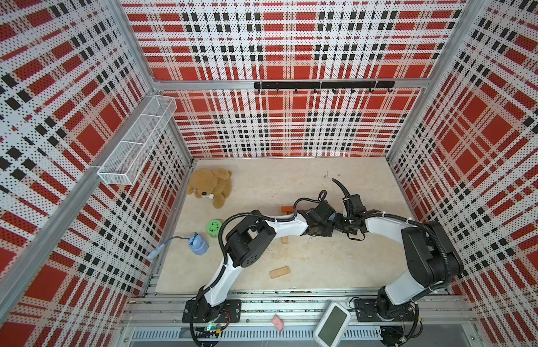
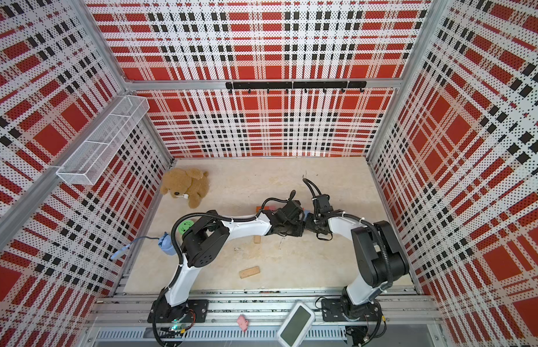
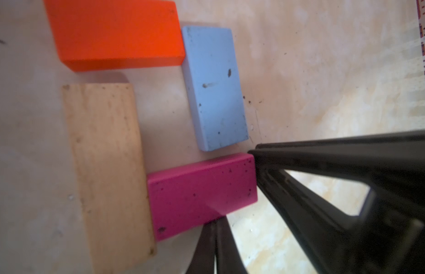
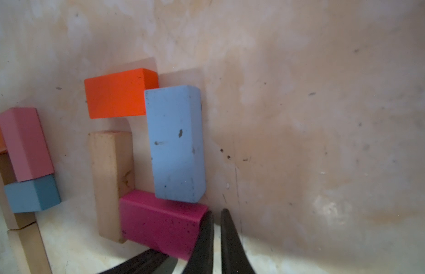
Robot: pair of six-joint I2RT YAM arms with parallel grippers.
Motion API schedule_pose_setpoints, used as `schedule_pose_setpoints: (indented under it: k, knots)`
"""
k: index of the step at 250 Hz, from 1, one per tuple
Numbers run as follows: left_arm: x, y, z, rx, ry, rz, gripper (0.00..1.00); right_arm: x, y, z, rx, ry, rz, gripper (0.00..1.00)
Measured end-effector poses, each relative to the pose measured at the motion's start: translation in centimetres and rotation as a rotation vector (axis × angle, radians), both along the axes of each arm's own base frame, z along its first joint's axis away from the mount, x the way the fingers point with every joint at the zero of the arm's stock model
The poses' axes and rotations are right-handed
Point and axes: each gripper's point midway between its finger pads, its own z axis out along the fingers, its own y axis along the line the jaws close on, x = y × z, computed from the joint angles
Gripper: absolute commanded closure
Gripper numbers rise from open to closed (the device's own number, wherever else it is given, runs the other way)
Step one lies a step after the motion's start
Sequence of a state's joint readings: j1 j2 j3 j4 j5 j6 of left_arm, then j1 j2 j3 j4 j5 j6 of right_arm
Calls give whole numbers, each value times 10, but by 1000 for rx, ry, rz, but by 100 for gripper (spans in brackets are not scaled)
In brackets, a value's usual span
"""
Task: Assemble the letter p with building blocks
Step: Assemble the building block at the center of the board.
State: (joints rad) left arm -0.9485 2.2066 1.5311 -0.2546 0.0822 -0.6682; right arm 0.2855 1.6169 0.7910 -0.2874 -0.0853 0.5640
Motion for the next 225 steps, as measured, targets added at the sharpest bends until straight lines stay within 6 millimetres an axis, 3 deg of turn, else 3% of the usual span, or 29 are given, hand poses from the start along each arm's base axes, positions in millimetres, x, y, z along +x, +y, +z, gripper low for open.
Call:
schedule_pose_setpoints:
  k: [225]
  knots:
    - [1, -3, 1, -2, -7, -8, 91, 0, 0, 1, -2, -3, -2, 87]
